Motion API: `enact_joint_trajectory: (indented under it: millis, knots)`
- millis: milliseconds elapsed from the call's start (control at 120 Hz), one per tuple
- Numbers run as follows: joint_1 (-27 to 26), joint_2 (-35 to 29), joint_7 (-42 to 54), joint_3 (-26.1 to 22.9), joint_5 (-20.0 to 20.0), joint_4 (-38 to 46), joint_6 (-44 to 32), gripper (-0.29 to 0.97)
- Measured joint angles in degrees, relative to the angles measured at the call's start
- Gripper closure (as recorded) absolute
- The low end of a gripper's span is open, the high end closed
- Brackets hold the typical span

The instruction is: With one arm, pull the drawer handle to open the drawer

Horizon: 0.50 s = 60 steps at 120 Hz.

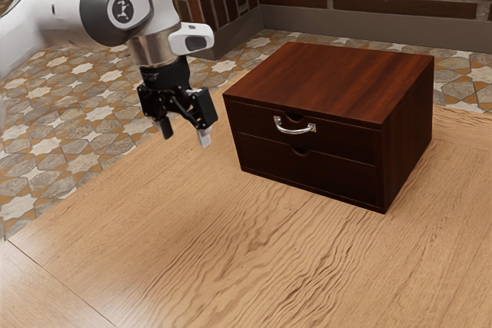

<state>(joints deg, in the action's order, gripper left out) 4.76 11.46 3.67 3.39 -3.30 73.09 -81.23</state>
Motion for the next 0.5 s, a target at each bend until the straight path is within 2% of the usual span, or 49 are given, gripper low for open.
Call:
enact_joint_trajectory:
  millis: [233, 300, 367, 500]
  knots:
    - [-0.05, -0.32, 0.35, 0.15, -0.4, -0.11, 0.04, 0.0]
    - [-0.35, -5.83, 1.51, 0.0, -0.32, -3.29, -0.04, 0.0]
    - [-0.12, -10.11, 6.95, -1.49, -1.02, -5.14, -1.82, 0.0]
    - [-0.1, -10.07, 23.13, -4.5, -2.55, -5.38, -4.48, 0.0]
